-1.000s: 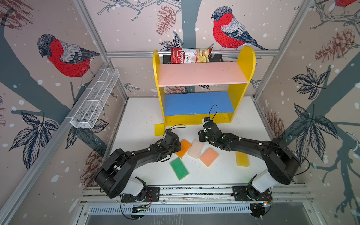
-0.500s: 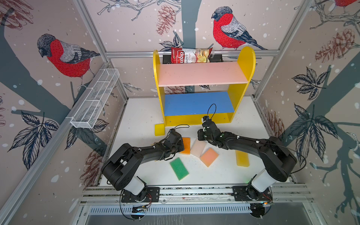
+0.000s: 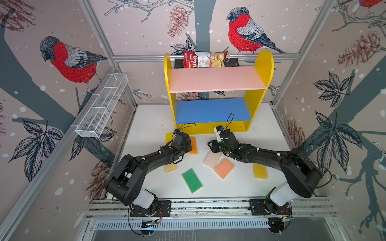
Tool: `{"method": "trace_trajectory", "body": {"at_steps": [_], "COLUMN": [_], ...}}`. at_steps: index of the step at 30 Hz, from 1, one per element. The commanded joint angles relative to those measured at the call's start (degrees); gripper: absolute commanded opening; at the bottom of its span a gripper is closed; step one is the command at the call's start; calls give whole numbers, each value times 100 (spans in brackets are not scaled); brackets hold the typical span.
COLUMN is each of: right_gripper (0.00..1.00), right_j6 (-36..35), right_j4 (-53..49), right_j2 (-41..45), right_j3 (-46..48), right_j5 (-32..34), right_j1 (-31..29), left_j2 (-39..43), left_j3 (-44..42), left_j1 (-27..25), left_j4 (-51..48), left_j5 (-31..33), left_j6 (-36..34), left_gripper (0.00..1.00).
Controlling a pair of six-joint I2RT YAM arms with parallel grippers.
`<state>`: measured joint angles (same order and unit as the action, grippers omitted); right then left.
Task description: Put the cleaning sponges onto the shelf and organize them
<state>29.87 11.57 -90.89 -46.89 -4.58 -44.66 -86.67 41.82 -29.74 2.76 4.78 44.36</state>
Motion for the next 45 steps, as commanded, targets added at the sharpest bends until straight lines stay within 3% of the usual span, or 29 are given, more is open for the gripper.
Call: {"method": "trace_trajectory", "body": {"at_steps": [1,6,13,16,21,28,35,40,43,45], "right_gripper": [35,36,38,38,39,41,41,41,41,41], "right_j6": [-54,-108,-82,-123,-165,-130,-103,-128,-146,-148], "right_j4": [288,194,281,243,234,238,295,336,311,310], "right_j2": [-32,4,60,-16,-48,-103,-101,-69,-94,-108], "right_j3": [-15,-59,138,103,48,2,63,160,164,161], "right_j5": [-199,-93,55,18,71,18,-17,-25,-51,-80], "right_j1": [-10,-5,19,28,65,182,197,238,307,368], "left_j2": [-234,-865,-1358,-1520,-1540,-1092,-164,672,1155,1406], "left_j3": [299,791,941,1069,1104,969,566,-45,-442,-670], "left_j1": [82,123,139,166,172,176,162,78,-46,-168], "left_j4": [159,-85,152,123,48,-129,-467,-576,-463,-309], "left_j5": [267,559,724,659,623,708,609,383,419,427], "left_j6": [-420,-610,-533,-516,-542,-589,-621,-471,-217,-7], "left_gripper": [0,0,8,28,47,56,77,79,68,50]}}
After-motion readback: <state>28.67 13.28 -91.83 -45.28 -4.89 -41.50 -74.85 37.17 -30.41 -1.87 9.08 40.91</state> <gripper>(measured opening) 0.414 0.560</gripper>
